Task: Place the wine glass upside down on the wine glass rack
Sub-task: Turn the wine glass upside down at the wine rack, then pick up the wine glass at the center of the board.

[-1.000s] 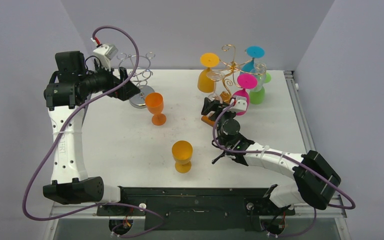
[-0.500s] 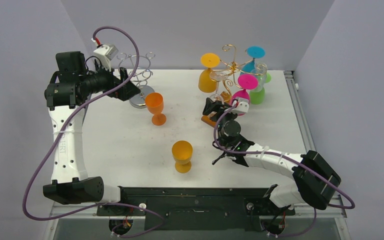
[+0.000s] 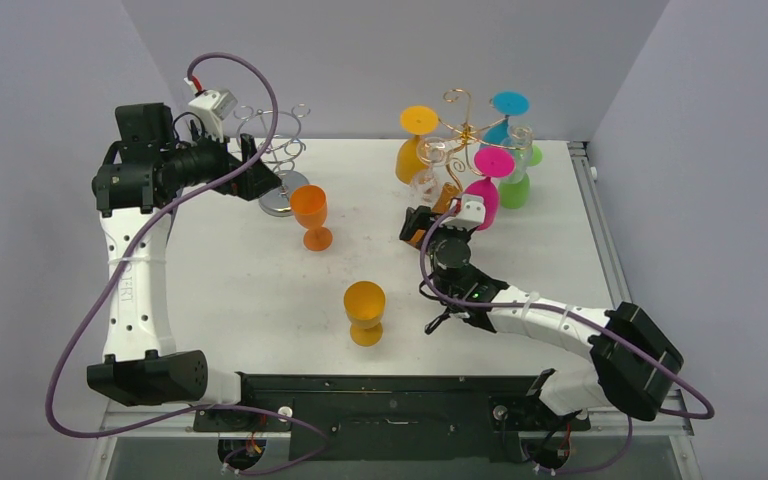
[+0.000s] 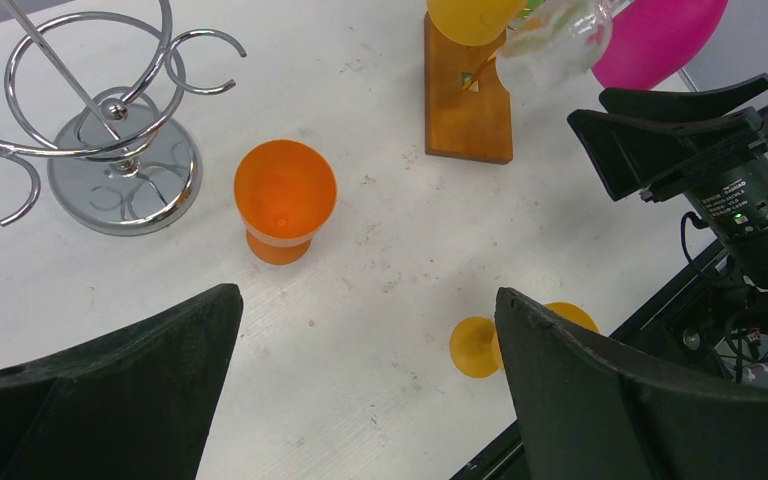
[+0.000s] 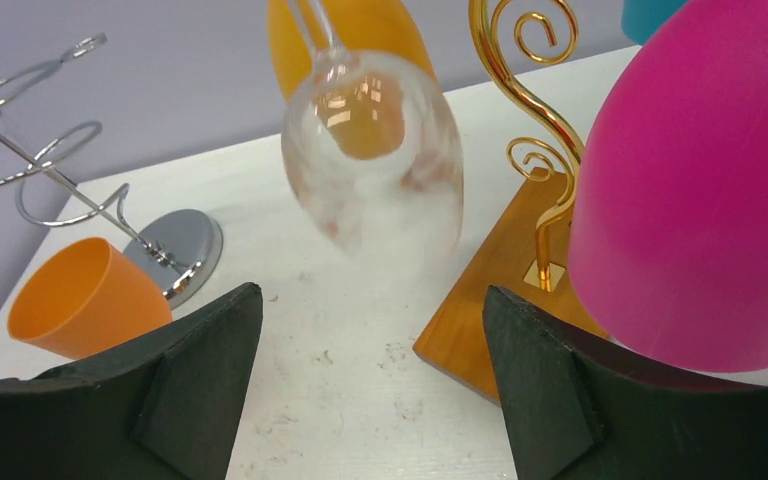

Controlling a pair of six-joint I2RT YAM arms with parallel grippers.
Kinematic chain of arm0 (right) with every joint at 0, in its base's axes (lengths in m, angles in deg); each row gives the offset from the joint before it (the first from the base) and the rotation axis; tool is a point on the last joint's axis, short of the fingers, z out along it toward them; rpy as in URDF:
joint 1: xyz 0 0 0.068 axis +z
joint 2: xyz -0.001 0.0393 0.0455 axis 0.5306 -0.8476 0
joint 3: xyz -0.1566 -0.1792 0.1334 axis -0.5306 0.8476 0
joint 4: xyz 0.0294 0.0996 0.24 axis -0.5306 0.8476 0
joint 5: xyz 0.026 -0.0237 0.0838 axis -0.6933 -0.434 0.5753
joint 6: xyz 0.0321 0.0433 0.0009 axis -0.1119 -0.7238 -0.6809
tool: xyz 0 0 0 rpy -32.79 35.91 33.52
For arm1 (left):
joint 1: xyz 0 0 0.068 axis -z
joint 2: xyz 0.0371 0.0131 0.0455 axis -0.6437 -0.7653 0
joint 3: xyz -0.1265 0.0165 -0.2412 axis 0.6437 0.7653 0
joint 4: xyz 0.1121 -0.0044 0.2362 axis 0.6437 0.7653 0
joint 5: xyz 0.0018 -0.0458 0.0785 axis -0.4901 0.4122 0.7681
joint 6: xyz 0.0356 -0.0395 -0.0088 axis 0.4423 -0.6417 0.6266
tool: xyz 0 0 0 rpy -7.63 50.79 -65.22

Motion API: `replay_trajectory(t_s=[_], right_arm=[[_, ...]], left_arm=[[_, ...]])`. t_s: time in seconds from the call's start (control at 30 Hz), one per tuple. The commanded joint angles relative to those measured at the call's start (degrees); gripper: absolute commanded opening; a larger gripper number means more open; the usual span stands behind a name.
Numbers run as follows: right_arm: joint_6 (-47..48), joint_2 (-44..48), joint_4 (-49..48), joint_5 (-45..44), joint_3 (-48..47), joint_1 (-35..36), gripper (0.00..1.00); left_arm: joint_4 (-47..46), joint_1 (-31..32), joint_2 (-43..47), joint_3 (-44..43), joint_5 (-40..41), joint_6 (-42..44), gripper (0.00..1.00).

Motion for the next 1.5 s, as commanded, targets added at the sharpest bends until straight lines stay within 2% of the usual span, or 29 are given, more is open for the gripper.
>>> replay_trajectory(t_s=[0.0,0.27,0.4,0.5,0.57,0.63,0.8,0.9,1.03,1.13,1.27,1.37,1.47], right_arm=[[1.21,4.02,5.73,1.5,-2.71,0.96,0.76],[0.26,11.51,18.35,2.03,-1.76,3.54,0.78],[-1.52,19.22,25.86,4.02,-0.23,4.01,0.79],[-2.97,27.63,31.53,1.93,1.52,2.93,0.79],[-6.01,33.48,35.98,1.45,2.11,-0.67,0.79],[-10.49,38.03,40.85,3.38,2.2,-7.58,0.76],[-19.68,41.03,50.88,9.66,2.81,-25.74,0.71],[-23.63,36.26,51.57,19.69,3.46,-39.05,0.71],[-27.48,21.87,42.46,35.99,3.58,-53.92,0.71],[-26.31,11.29,36.26,39.13,-1.0,-56.76,0.72],[-21.19,-0.97,38.05,41.21,-13.4,-57.22,0.72],[-20.3,-4.53,37.26,42.0,-16.75,-58.41,0.72],[-23.73,-5.55,33.1,46.36,-17.03,-60.95,0.71]], left_arm=[[-2.68,0.18,-0.43,-0.83,-0.13,-1.35,0.96],[-2.73,0.09,-1.06,-1.73,-0.42,-2.34,0.96],[-2.51,-0.08,-1.27,-2.36,-1.27,-3.09,0.96],[-2.75,-0.26,-1.16,-2.34,-2.11,-3.92,0.96],[-2.92,-0.34,-1.24,-2.28,-2.83,-4.48,0.96],[-2.94,-0.45,-1.33,-2.36,-3.29,-5.14,0.96],[-2.99,-0.66,-0.57,-2.45,-3.43,-5.5,0.96],[-2.79,-0.64,-0.16,-2.4,-3.34,-5.3,0.96],[-2.51,-0.61,-0.28,-2.41,-2.96,-5.03,0.96],[-2.12,-0.66,-0.6,-2.37,-2.63,-4.84,0.96],[-1.63,-0.7,-0.77,-2.33,-1.99,-3.81,0.96],[-1.88,-0.72,-0.82,-1.92,-2.19,-3.76,0.96],[-2.34,-0.7,-0.98,-1.23,-2.51,-3.7,0.96]])
